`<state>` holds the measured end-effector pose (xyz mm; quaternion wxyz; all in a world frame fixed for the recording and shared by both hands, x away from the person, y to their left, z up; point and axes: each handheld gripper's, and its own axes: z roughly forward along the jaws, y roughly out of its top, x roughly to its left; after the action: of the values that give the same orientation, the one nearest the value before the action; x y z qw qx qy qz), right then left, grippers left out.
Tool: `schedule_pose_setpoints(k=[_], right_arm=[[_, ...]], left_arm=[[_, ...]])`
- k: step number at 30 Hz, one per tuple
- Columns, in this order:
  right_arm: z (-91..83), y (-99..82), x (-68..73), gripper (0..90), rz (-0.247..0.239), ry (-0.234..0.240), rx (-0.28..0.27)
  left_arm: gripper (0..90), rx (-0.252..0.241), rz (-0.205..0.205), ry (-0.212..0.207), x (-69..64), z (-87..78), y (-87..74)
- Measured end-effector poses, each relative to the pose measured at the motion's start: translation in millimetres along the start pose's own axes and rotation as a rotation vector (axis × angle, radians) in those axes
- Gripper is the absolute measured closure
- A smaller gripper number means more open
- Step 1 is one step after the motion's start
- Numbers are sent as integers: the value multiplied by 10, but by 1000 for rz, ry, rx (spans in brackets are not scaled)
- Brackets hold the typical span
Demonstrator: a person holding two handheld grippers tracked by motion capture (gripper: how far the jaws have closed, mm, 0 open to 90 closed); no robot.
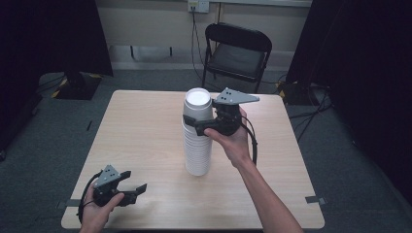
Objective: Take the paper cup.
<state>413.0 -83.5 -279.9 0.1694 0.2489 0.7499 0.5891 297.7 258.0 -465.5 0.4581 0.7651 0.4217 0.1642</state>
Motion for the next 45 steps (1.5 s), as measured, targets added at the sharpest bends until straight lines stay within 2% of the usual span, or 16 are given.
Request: schedule_pose_setpoints(k=[6, 12, 33, 45], right_arm=[[39, -34, -11, 121, 1, 0, 25], [73, -51, 3, 123, -19, -16, 36], [64, -32, 17, 139, -36, -24, 25], [15, 49, 6, 139, -24, -20, -13]], left_arm=[[182, 1, 2, -4, -5, 11, 0], [182, 0, 2, -4, -6, 8, -1], [182, -1, 1, 2, 3, 12, -3], [182, -1, 4, 1, 1, 13, -2]])
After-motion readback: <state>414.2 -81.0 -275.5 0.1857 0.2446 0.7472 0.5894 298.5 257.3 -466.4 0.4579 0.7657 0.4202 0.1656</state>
